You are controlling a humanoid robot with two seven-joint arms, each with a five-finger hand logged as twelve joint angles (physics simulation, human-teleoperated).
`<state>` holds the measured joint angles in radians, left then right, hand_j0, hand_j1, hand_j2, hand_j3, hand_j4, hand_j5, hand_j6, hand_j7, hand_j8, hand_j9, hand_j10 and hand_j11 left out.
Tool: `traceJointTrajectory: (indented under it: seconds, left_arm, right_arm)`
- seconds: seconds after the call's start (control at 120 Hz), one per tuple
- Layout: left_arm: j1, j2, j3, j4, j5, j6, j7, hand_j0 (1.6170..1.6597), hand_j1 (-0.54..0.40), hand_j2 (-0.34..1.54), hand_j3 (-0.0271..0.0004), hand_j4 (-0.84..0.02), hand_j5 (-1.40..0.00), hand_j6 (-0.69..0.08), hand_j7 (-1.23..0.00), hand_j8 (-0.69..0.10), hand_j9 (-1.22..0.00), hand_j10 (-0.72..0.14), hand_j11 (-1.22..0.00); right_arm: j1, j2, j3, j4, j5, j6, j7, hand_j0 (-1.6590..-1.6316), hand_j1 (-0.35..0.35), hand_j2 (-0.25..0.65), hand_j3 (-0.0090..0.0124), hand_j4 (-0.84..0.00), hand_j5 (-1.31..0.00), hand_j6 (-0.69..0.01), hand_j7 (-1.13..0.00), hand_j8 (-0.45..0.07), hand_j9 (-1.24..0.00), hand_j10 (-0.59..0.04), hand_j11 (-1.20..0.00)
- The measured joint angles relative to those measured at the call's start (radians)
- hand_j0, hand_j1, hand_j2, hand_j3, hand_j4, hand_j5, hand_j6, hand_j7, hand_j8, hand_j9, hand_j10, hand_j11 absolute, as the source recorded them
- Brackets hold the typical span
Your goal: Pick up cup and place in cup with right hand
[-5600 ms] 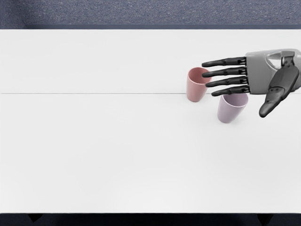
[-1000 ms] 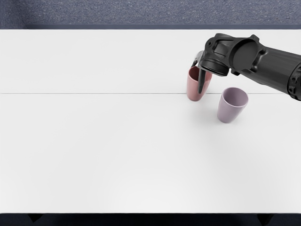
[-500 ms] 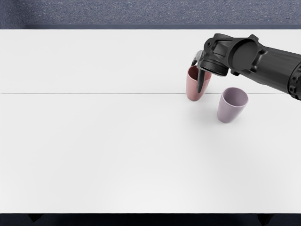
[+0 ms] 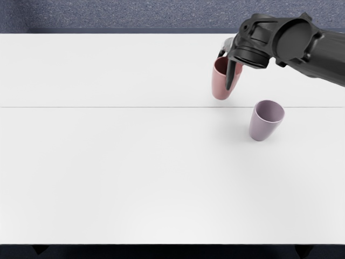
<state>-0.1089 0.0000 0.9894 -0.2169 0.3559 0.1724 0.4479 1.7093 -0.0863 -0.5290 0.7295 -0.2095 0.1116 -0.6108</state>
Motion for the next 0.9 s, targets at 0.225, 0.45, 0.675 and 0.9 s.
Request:
traceJointTrajectory:
  seconds: [0.225,0.45,0.675,0.9]
  left_arm:
    - [0.000,0.000,0.000,0.000,0.000,0.000,0.000,1.6581,0.349,0.00,0.0000,0.000,0.00,0.000,0.00,0.000,0.00,0.000,0.00]
    - [0.000,0.000,0.000,0.000,0.000,0.000,0.000,1.6581,0.349,0.00,0.0000,0.000,0.00,0.000,0.00,0.000,0.00,0.000,0.00]
    - [0.002,0.000,0.000,-0.001,0.000,0.000,0.000,1.6581,0.349,0.00,0.0000,0.000,0.00,0.000,0.00,0.000,0.00,0.000,0.00]
    - [0.002,0.000,-0.004,-0.001,0.000,0.000,0.000,1.6581,0.349,0.00,0.0000,0.000,0.00,0.000,0.00,0.000,0.00,0.000,0.00]
  right_arm:
    - [0.057,-0.107,-0.001,0.161,-0.007,-0.069,0.000,-1.6537,0.043,-0.123,-0.0003,-0.418,-0.56,-0.297,-0.55,-0.283,-0.56,-0.418,-0.56]
    - [0.141,-0.235,-0.003,0.322,-0.008,-0.101,0.000,-1.6538,0.042,-0.124,-0.0001,-0.415,-0.56,-0.298,-0.55,-0.283,-0.56,-0.416,-0.56]
    - [0.207,-0.322,-0.010,0.414,-0.007,-0.105,0.000,-1.6538,0.045,-0.120,-0.0006,-0.415,-0.55,-0.300,-0.55,-0.285,-0.55,-0.416,-0.55]
    - [0.226,-0.399,-0.012,0.507,-0.015,-0.120,0.000,-1.6536,0.042,-0.117,-0.0005,-0.416,-0.55,-0.303,-0.55,-0.291,-0.55,-0.417,-0.55]
